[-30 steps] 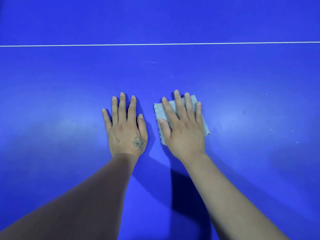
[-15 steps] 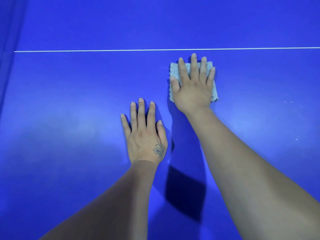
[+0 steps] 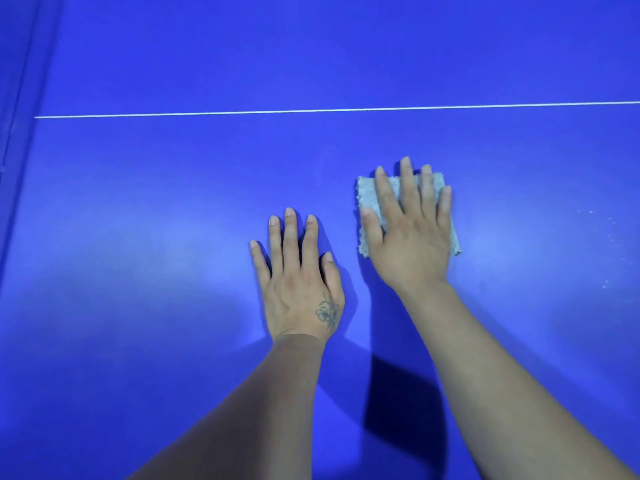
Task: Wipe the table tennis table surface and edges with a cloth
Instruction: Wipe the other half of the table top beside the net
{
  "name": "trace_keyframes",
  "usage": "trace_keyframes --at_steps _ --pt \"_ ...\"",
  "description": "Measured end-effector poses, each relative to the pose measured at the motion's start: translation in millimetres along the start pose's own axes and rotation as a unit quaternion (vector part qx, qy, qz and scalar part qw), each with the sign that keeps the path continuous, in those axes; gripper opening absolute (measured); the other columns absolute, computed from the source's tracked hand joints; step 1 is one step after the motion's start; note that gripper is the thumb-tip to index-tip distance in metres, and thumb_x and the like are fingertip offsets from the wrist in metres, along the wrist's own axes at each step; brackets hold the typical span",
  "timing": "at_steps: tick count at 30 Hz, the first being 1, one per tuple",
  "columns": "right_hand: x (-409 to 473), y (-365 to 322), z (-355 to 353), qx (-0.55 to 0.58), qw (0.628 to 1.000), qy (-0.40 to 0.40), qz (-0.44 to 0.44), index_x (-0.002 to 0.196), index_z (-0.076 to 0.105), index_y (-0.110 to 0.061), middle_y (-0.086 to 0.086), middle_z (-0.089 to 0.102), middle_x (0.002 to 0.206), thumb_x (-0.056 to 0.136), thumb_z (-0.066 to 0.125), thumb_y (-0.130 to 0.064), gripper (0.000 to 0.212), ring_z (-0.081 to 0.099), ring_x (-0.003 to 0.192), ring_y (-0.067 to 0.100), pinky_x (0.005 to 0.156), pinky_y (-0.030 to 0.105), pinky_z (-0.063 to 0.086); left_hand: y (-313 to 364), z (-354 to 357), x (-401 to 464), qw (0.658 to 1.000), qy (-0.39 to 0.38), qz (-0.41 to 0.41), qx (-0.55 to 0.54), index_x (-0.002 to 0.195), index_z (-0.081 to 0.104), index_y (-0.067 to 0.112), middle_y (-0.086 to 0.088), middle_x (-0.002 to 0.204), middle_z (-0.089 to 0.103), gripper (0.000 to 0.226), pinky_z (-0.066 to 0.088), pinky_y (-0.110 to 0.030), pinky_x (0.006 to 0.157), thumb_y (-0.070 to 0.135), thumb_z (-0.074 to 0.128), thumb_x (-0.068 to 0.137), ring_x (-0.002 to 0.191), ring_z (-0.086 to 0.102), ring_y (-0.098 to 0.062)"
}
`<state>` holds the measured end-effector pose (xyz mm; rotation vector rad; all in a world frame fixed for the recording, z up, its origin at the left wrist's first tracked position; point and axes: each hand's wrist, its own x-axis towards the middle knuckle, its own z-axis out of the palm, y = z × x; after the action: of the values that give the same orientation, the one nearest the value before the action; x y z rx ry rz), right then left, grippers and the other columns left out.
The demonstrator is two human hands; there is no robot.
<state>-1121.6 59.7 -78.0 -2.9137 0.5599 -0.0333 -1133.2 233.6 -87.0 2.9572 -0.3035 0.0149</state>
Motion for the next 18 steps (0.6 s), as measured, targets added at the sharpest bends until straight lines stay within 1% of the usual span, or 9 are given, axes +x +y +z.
trace_keyframes --at_steps 4,6,9,11,14,16,18 --pt "51.9 -10.9 1.9 0.004 0.999 -0.009 0.033 0.169 0.018 -0.03 0.006 0.008 0.178 0.108 0.017 -0.061 0.069 0.0 0.164 0.033 0.131 0.059 -0.001 1.1 -0.2 1.0 1.0 -0.005 -0.003 -0.002 0.168 0.033 0.022 -0.003 0.179 0.017 0.063 0.01 -0.062 0.131 0.04 0.031 0.108 0.167 0.005 -0.026" --pt "75.7 -25.5 3.7 0.011 0.999 -0.015 0.032 0.17 0.016 -0.03 0.006 0.005 0.178 0.107 0.016 -0.063 0.071 -0.003 0.164 0.034 0.13 0.06 -0.004 1.2 0.1 1.1 1.0 -0.007 -0.003 -0.001 0.168 0.033 0.022 -0.003 0.179 0.016 0.063 0.01 -0.062 0.131 0.04 0.032 0.108 0.167 0.005 -0.026" --pt "98.6 -56.8 7.1 0.021 0.999 -0.033 0.017 0.17 0.015 -0.031 0.006 0.001 0.178 0.106 0.018 -0.065 0.072 -0.007 0.164 0.034 0.13 0.06 -0.007 -0.5 2.7 1.3 1.0 0.003 0.004 0.009 0.167 0.035 0.021 -0.005 0.178 0.02 0.062 0.013 -0.063 0.13 0.038 0.033 0.108 0.166 0.011 -0.028" --pt "101.0 -77.9 8.2 0.028 0.999 -0.04 -0.004 0.169 0.018 -0.032 0.006 0.001 0.178 0.106 0.021 -0.064 0.072 -0.006 0.164 0.034 0.13 0.06 -0.006 -1.2 4.4 2.0 1.0 0.009 0.001 0.01 0.168 0.033 0.016 -0.006 0.178 0.02 0.064 0.014 -0.063 0.131 0.037 0.032 0.107 0.166 0.012 -0.028" --pt "81.8 -95.7 12.2 0.042 0.996 -0.042 -0.073 0.168 0.023 -0.032 0.005 0.005 0.178 0.106 0.025 -0.062 0.069 -0.004 0.164 0.032 0.13 0.058 -0.005 -0.5 5.1 2.2 1.0 0.014 -0.01 -0.007 0.168 0.026 0.007 -0.007 0.178 0.02 0.068 0.014 -0.062 0.132 0.037 0.031 0.108 0.166 0.011 -0.025" --pt "62.4 -90.0 14.7 0.045 0.992 -0.035 -0.116 0.167 0.026 -0.033 0.004 0.009 0.178 0.108 0.027 -0.058 0.065 0.001 0.164 0.031 0.131 0.056 -0.002 -0.3 4.5 1.3 1.0 0.018 -0.009 -0.005 0.168 0.025 0.004 -0.008 0.178 0.021 0.067 0.015 -0.062 0.131 0.035 0.03 0.108 0.166 0.012 -0.025" --pt "44.6 -69.9 14.5 0.048 0.991 -0.017 -0.124 0.166 0.031 -0.032 0.003 0.015 0.177 0.109 0.029 -0.054 0.061 0.007 0.164 0.029 0.131 0.055 0.002 -0.6 4.0 0.0 1.0 0.01 -0.001 -0.007 0.169 0.023 0.005 -0.008 0.178 0.019 0.068 0.013 -0.062 0.132 0.034 0.031 0.108 0.167 0.009 -0.025"
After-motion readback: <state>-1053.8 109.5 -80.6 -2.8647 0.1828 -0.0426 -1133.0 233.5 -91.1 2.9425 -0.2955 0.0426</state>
